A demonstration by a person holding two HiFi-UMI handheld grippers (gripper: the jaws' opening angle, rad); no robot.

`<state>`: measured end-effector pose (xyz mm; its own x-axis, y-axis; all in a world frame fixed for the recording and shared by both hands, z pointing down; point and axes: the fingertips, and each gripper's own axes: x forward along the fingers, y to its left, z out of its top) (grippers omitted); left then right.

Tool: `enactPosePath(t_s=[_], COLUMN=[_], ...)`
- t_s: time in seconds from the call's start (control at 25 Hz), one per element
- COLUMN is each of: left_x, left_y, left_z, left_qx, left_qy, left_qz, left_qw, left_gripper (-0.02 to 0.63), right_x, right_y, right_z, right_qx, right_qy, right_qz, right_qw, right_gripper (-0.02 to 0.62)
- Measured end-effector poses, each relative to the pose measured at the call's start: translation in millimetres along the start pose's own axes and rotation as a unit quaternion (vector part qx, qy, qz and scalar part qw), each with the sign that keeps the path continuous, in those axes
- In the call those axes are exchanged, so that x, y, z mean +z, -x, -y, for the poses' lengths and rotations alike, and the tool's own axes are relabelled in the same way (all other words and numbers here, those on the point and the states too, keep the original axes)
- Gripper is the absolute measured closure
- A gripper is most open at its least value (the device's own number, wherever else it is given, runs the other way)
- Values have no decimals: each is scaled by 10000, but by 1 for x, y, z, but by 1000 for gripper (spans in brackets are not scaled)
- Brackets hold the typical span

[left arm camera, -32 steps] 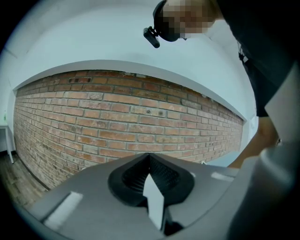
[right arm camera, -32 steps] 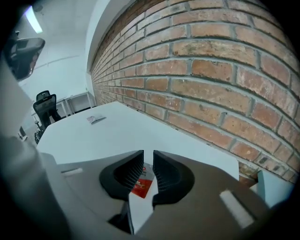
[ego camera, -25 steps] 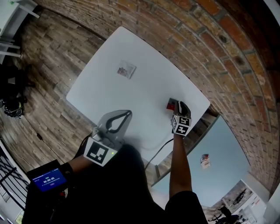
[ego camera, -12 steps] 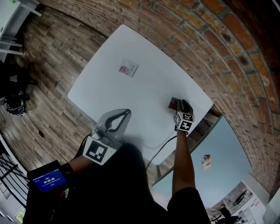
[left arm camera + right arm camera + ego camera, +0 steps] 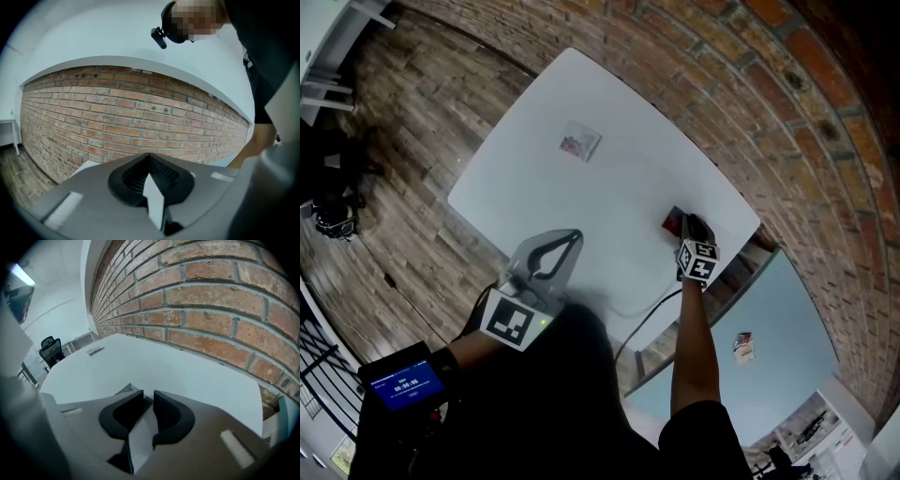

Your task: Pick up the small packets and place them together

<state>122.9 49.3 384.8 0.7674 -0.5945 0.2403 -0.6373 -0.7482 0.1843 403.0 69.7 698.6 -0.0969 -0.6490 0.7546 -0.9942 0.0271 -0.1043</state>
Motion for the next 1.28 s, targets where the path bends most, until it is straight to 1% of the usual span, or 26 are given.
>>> enactPosePath(t_s=[0.28,0.4,0.52,0.64,0.88,1.08,1.28], left_x=[-1,1,1,1,2,5,9], left_y=[1,1,2,4,7,14,25], left_z=[5,9,11,12,15,9,5], left_qx=[-39,-65,-88,-115,-203,-174,-203], left_qy=[-52,-60,-48,-57,-39,16,0], left_qz=[-7,29,35,42,125,192,301], left_qw=[10000,10000,9999,9999,9997,9997,9993], left_gripper=[604,604,604,604,604,604,604], right_x=[0,2,4,5,15,28,38], right_y=[6,12,21,31,53,61,64], right_z=[-9,-11,-13,-18,-44,-75,-86], right_qx=[103,129,143,146,253,304,277], right_qy=[-2,-125,-311,-373,-465,-250,-247], right_qz=[124,247,377,491,816,1009,1082], right_qw=[9999,9995,9987,9980,9953,9941,9934], right_gripper=[572,587,591,592,592,592,592])
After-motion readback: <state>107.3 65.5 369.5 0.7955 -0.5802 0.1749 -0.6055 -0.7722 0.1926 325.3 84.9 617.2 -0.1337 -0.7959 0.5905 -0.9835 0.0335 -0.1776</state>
